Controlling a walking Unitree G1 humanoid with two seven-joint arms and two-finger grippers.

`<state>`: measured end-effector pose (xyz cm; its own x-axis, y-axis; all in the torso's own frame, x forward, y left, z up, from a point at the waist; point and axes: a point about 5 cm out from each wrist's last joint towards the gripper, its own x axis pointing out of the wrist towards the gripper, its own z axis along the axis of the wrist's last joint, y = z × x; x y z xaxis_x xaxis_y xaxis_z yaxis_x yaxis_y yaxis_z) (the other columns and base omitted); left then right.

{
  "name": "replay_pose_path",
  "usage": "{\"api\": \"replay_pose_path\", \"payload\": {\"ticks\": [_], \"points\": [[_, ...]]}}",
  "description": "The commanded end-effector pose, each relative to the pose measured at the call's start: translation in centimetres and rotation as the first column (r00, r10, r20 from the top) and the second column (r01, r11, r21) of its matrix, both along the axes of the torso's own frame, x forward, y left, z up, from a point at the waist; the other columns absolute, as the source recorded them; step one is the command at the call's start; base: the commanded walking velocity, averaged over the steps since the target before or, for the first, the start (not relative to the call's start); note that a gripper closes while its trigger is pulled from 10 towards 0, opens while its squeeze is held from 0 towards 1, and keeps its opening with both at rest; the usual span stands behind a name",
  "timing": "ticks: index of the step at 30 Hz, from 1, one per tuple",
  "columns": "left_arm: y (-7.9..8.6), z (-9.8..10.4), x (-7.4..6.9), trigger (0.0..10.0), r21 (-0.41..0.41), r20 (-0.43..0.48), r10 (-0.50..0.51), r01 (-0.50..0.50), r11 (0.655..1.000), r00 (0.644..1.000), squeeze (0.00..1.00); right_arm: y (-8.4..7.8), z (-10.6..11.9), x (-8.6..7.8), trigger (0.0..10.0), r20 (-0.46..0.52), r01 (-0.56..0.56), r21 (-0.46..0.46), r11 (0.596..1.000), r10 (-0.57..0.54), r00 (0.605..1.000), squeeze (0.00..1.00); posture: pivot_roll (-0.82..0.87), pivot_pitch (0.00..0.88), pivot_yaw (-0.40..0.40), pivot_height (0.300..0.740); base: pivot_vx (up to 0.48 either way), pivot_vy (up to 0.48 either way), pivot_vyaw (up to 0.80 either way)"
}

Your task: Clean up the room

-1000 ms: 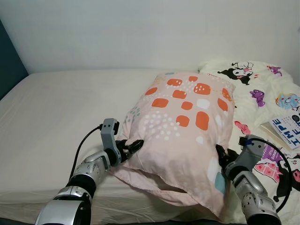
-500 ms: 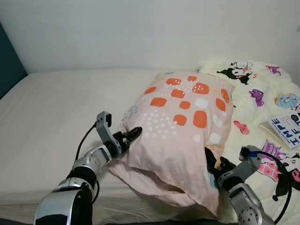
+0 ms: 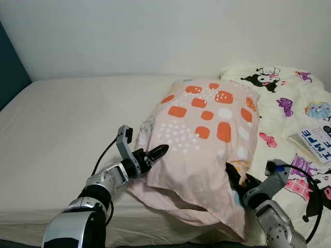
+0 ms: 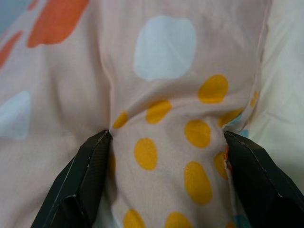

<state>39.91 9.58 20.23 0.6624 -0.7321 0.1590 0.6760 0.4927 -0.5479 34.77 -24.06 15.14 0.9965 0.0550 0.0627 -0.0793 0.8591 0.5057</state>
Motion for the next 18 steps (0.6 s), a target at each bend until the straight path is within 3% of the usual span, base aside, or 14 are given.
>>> {"api": "replay_pose_path", "payload": {"ticks": [1, 2, 3, 4, 5, 6, 18], "points": [[-1.21, -1.97, -0.81, 8.2, 0.019, -0.058, -0.07, 0.071, 0.997, 0.996, 0.0, 0.15, -1.3, 0.08, 10.0, -0.064, -0.006, -0.005, 1.0, 0.005, 0.998, 0.0, 0.0, 0.385, 0.02, 0.567, 0.0, 0.0, 0.0], [-1.21, -1.97, -0.81, 8.2, 0.019, -0.058, -0.07, 0.071, 0.997, 0.996, 0.0, 0.15, -1.3, 0.08, 10.0, -0.064, -0.006, -0.005, 1.0, 0.005, 0.998, 0.0, 0.0, 0.385, 0.02, 0.567, 0.0, 0.0, 0.0], [-1.26, -2.07, -0.83, 5.5, 0.03, -0.056, -0.069, 0.071, 0.997, 0.996, 0.0, 0.22, -1.31, 0.28, 9.9, -0.072, -0.01, -0.008, 1.0, 0.01, 0.997, 0.0, 0.01, 0.385, 0.02, 0.567, 0.0, 0.0, 0.0], [-1.26, -2.13, -0.82, 2.7, 0.035, -0.056, -0.062, 0.064, 0.997, 0.997, 0.0, 0.26, -1.32, 0.45, 1.5, -0.076, -0.015, -0.009, 1.0, 0.014, 0.997, 0.0, 0.01, 0.384, 0.019, 0.567, 0.0, 0.0, 0.0], [-1.24, -2.16, -0.8, 2.7, 0.037, -0.056, -0.056, 0.059, 0.998, 0.997, 0.0, 0.29, -1.32, 0.54, 1.5, -0.077, -0.018, -0.008, 1.0, 0.017, 0.997, 0.0, 0.01, 0.384, 0.019, 0.567, 0.0, 0.0, 0.0], [-1.15, -2.17, -0.74, 0.0, 0.038, -0.056, -0.041, 0.043, 0.998, 0.998, 0.0, 0.33, -1.25, 0.7, 0.0, -0.075, -0.023, -0.004, 1.0, 0.022, 0.997, 0.0, 0.01, 0.384, 0.018, 0.567, 0.0, 0.0, 0.0], [-0.93, -2.43, -0.78, 0.0, 0.05, -0.057, -0.033, 0.035, 0.998, 0.998, 0.0, 0.1, -1.46, 1.02, 0.0, -0.085, -0.022, -0.012, 1.0, 0.021, 0.996, 0.0, 0.01, 0.381, 0.02, 0.567, 0.0, 0.0, 0.0]]}}
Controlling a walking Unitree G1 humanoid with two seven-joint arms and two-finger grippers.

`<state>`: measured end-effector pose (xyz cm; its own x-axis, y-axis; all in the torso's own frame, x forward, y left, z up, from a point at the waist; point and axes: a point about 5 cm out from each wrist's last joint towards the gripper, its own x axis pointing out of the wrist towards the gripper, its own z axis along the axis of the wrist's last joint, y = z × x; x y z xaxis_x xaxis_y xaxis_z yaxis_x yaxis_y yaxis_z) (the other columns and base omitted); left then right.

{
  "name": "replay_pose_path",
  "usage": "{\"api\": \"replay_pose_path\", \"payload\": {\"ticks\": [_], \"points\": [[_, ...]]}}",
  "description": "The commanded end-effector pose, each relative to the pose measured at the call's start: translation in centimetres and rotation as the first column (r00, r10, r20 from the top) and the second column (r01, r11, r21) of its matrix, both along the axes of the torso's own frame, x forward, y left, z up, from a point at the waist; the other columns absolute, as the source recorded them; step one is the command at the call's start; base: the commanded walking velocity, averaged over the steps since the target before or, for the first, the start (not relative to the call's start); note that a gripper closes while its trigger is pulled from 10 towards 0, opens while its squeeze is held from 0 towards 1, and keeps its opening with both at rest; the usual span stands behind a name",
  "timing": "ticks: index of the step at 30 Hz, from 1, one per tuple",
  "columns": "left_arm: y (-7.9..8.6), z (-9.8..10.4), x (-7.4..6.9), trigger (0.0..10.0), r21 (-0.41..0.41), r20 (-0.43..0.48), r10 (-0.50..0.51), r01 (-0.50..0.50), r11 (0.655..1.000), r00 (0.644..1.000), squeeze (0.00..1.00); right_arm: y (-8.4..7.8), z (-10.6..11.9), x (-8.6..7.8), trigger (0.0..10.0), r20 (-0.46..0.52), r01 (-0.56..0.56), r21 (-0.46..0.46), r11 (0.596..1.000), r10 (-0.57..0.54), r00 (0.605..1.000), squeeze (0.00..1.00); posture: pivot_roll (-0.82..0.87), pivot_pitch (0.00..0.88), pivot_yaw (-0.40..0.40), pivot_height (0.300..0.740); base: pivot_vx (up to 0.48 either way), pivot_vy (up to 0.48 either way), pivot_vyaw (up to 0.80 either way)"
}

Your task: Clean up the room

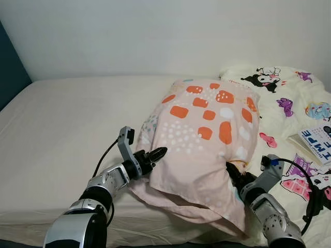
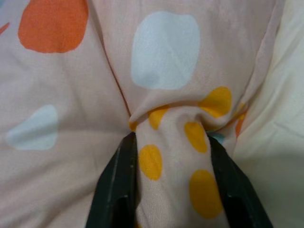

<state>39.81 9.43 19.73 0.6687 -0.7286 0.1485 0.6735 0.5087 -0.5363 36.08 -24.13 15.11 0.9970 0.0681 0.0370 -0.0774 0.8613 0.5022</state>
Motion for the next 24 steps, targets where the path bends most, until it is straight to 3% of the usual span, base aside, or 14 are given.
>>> {"api": "replay_pose_path", "payload": {"ticks": [1, 17, 18, 20, 22, 24], "points": [[-0.7, -2.2, -0.8, 0.0, 0.037, -0.061, -0.048, 0.051, 0.998, 0.997, 0.0, 0.0, -1.4, -0.2, 0.0, -0.06, -0.004, -0.007, 1.0, 0.004, 0.998, 0.0, 0.01, 0.381, 0.02, 0.567, 0.0, 0.0, 0.0], [2.6, -2.9, -1.5, 0.0, 0.018, -0.018, -0.084, 0.084, 0.996, 0.996, 0.0, 0.8, 0.3, 1.1, 0.0, -0.013, -0.068, -0.053, 0.996, 0.067, 0.998, 0.0, 0.01, 0.372, 0.01, 0.567, 0.0, 0.0, 0.0], [3.8, -2.7, -1.8, 0.0, 0.002, 0.003, -0.093, 0.093, 0.996, 0.996, 0.0, 1.5, 0.9, 1.4, 0.0, 0.01, -0.108, -0.067, 0.992, 0.109, 0.994, 0.0, 0.01, 0.371, 0.005, 0.567, 0.0, 0.0, 0.0], [3.8, -2.7, -1.8, 0.0, 0.002, 0.003, -0.093, 0.093, 0.996, 0.996, 0.0, 1.5, 0.9, 1.4, 0.0, 0.01, -0.108, -0.067, 0.992, 0.109, 0.994, 0.0, 0.01, 0.371, 0.005, 0.567, 0.0, 0.0, 0.0], [5.7, -2.4, -2.7, 0.0, -0.018, 0.04, -0.109, 0.11, 0.994, 0.993, 0.0, 2.9, 1.6, 1.5, 0.0, 0.042, -0.19, -0.096, 0.977, 0.194, 0.98, 0.0, 0.01, 0.37, 0.006, 0.567, 0.0, 0.0, 0.0], [6.2, -2.3, -3.1, 0.0, -0.021, 0.048, -0.112, 0.113, 0.993, 0.993, 0.0, 3.3, 1.7, 1.4, 0.0, 0.047, -0.211, -0.105, 0.972, 0.217, 0.975, 0.0, 0.01, 0.37, 0.006, 0.567, 0.0, 0.0, 0.0]]}}
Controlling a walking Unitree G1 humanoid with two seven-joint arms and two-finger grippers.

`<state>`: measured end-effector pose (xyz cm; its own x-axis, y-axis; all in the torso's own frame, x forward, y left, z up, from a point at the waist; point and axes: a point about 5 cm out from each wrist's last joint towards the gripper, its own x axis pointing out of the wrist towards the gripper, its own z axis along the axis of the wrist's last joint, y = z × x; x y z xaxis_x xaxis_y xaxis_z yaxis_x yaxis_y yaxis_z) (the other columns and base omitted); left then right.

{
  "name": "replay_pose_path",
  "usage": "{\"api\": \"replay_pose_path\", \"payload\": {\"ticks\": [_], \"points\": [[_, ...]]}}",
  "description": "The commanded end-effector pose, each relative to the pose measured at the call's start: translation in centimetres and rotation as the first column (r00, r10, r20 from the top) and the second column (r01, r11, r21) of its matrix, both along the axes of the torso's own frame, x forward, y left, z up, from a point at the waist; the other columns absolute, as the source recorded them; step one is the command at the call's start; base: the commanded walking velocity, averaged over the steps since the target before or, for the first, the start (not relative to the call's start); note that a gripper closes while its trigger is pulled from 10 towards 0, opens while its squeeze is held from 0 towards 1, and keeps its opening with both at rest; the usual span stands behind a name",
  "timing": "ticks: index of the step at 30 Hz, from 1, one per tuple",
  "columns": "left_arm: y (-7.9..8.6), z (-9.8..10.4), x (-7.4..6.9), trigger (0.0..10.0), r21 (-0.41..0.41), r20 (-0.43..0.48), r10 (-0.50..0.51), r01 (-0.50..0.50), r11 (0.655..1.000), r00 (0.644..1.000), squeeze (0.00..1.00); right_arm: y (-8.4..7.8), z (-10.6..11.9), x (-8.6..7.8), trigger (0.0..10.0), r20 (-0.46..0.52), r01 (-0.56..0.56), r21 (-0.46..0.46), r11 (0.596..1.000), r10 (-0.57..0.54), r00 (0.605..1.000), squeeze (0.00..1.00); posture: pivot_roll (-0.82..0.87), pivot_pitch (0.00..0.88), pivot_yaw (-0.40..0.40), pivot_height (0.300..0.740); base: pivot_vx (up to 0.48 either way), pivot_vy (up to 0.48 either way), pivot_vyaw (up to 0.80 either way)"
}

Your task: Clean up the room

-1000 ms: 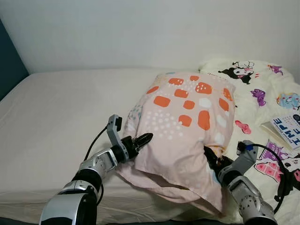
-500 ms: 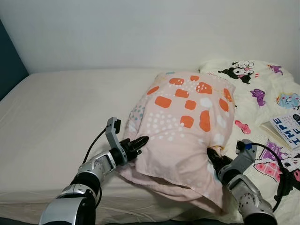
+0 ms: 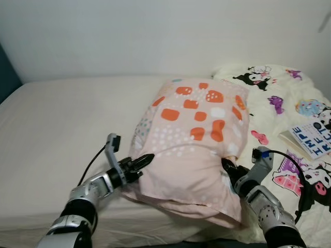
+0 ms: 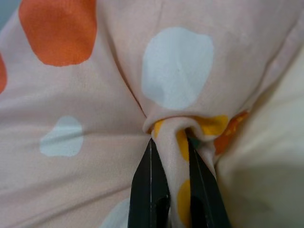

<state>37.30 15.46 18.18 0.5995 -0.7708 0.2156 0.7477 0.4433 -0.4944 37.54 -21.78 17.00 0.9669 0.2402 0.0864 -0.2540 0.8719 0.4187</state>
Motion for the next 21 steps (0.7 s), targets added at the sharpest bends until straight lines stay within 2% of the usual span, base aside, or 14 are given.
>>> {"api": "replay_pose_path", "payload": {"ticks": [1, 3, 8, 10, 11, 12, 14, 15, 16, 17, 21], "points": [[0.2, -0.8, -0.5, 0.0, 0.004, -0.029, -0.039, 0.04, 0.999, 0.999, 0.0, 0.9, -0.2, 0.0, 0.0, -0.006, -0.046, -0.018, 0.999, 0.046, 0.999, 0.0, 0.01, 0.37, 0.006, 0.567, 0.0, 0.0, 0.0], [1.2, -0.4, -1.3, 0.0, -0.01, -0.014, -0.041, 0.04, 0.999, 0.999, 0.0, 1.6, -0.1, -0.1, 0.0, 0.006, -0.084, -0.03, 0.996, 0.084, 0.996, 0.0, 0.01, 0.369, 0.008, 0.567, 0.0, 0.0, 0.0], [2.4, -0.1, -2.5, 0.0, -0.022, -0.003, -0.044, 0.044, 0.999, 0.999, 0.0, 2.2, 0.2, -0.1, 0.0, 0.021, -0.127, -0.04, 0.991, 0.127, 0.992, 0.0, 0.02, 0.369, 0.004, 0.567, 0.0, 0.0, 0.0], [3.2, -0.1, -3.9, 0.0, -0.025, -0.002, -0.05, 0.05, 0.998, 0.999, 0.0, 2.9, 0.5, -0.3, 0.0, 0.039, -0.178, -0.044, 0.983, 0.18, 0.983, 0.0, 0.02, 0.366, 0.001, 0.567, 0.0, 0.0, 0.0], [3.2, -0.1, -3.9, 0.0, -0.025, -0.002, -0.05, 0.05, 0.998, 0.999, 0.0, 2.9, 0.5, -0.3, 0.0, 0.039, -0.178, -0.044, 0.983, 0.18, 0.983, 0.0, 0.02, 0.366, 0.001, 0.567, 0.0, 0.0, 0.0], [3.4, 0.0, -5.0, 0.0, -0.028, -0.006, -0.064, 0.064, 0.998, 0.998, 0.0, 3.3, 0.8, -0.4, 0.0, 0.053, -0.217, -0.046, 0.975, 0.219, 0.974, 0.0, 0.02, 0.363, -0.001, 0.567, 0.0, 0.0, 0.0], [3.4, 0.0, -5.0, 0.0, -0.028, -0.006, -0.064, 0.064, 0.998, 0.998, 0.0, 3.3, 0.8, -0.4, 0.0, 0.053, -0.217, -0.046, 0.975, 0.219, 0.974, 0.0, 0.02, 0.363, -0.001, 0.567, 0.0, 0.0, 0.0], [3.3, 0.1, -5.6, 0.0, -0.031, -0.01, -0.077, 0.076, 0.997, 0.997, 0.0, 3.6, 1.0, -0.5, 0.0, 0.061, -0.238, -0.046, 0.97, 0.241, 0.969, 0.0, 0.02, 0.363, -0.001, 0.567, 0.0, 0.0, 0.0], [3.3, 0.1, -5.6, 0.0, -0.031, -0.01, -0.077, 0.076, 0.997, 0.997, 0.0, 3.6, 1.0, -0.5, 0.0, 0.061, -0.238, -0.046, 0.97, 0.241, 0.969, 0.0, 0.02, 0.363, -0.001, 0.567, 0.0, 0.0, 0.0], [2.8, 0.4, -7.1, 0.0, -0.031, -0.019, -0.122, 0.121, 0.992, 0.992, 0.0, 4.1, 1.7, -0.8, 0.0, 0.082, -0.288, -0.049, 0.956, 0.291, 0.953, 0.0, 0.03, 0.358, -0.004, 0.567, 0.0, 0.0, 0.0], [2.1, 0.5, -8.5, 0.0, -0.044, -0.031, -0.173, 0.171, 0.984, 0.984, 0.0, 4.5, 2.4, -1.2, 0.0, 0.103, -0.328, -0.05, 0.943, 0.332, 0.938, 0.0, 0.03, 0.357, -0.003, 0.567, 0.0, 0.0, 0.0]]}}
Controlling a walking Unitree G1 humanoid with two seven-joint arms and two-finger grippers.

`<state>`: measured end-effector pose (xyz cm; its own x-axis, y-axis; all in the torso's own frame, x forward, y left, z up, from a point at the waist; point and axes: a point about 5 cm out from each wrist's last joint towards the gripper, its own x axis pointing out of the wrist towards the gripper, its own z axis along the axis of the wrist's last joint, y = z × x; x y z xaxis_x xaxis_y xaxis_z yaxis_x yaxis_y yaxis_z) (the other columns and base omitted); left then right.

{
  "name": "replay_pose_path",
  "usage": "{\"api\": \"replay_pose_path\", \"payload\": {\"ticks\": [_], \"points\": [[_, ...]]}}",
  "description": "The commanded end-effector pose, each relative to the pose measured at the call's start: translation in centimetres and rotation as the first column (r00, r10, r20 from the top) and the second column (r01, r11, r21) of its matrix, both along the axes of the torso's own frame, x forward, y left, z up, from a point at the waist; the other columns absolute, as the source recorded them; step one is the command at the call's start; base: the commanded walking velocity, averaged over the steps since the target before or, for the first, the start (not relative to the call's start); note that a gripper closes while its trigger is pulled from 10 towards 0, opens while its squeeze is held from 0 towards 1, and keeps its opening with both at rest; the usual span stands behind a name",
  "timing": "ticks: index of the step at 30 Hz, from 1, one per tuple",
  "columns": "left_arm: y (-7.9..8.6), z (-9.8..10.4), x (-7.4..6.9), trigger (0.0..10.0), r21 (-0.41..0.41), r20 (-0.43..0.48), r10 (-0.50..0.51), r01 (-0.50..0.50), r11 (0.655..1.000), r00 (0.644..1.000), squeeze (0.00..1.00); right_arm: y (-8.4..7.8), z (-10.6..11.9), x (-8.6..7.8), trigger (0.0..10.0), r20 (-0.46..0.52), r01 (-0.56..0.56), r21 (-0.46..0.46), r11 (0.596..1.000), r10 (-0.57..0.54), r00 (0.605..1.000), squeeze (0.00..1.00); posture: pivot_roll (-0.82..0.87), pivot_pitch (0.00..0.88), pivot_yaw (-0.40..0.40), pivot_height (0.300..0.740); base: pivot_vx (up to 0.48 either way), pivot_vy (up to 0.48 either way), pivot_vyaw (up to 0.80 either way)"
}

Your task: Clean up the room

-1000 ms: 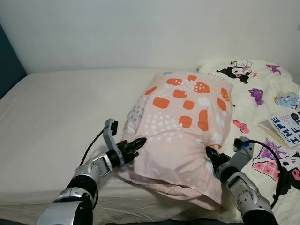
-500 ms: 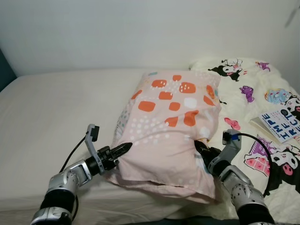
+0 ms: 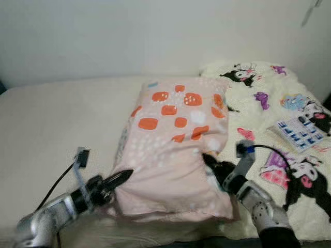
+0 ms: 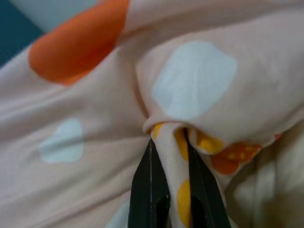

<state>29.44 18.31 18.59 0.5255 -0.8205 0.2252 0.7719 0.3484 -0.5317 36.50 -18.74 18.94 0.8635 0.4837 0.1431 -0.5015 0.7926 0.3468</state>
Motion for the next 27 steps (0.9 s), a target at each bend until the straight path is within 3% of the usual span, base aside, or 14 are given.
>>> {"api": "replay_pose_path", "payload": {"ticks": [1, 6, 11, 13, 27], "points": [[-0.9, 0.2, -1.0, 0.0, -0.01, -0.004, -0.08, 0.08, 0.997, 0.997, 0.0, 1.6, 0.5, -0.4, 0.0, 0.029, -0.093, 0.017, 0.996, 0.092, 0.995, 0.0, 0.03, 0.356, -0.002, 0.567, 0.0, 0.0, 0.0], [-1.9, 0.6, -2.4, 0.0, -0.032, -0.011, -0.124, 0.124, 0.992, 0.992, 0.0, 2.3, 0.6, -1.5, 0.0, 0.029, -0.189, 0.012, 0.982, 0.189, 0.982, 0.0, 0.03, 0.354, 0.0, 0.567, 0.0, 0.0, 0.0], [-2.1, 0.8, -2.8, 0.0, -0.037, -0.014, -0.137, 0.137, 0.99, 0.99, 0.0, 2.6, 0.6, -2.0, 0.0, 0.024, -0.232, 0.006, 0.973, 0.232, 0.972, 0.0, 0.03, 0.352, 0.0, 0.567, 0.0, 0.0, 0.0], [-2.5, 0.9, -3.6, 0.0, -0.045, -0.032, -0.158, 0.157, 0.987, 0.987, 0.0, 3.3, 0.4, -3.3, 0.0, -0.001, -0.317, -0.028, 0.948, 0.318, 0.948, 0.0, 0.03, 0.348, 0.002, 0.567, 0.0, 0.0, 0.0], [-2.9, 1.4, -4.9, 0.0, -0.06, -0.057, -0.234, 0.23, 0.971, 0.971, 0.0, 3.4, -0.2, -5.3, 0.0, -0.068, -0.373, -0.096, 0.923, 0.368, 0.928, 0.0, 0.03, 0.344, 0.012, 0.567, 0.0, 0.0, 0.0]]}}
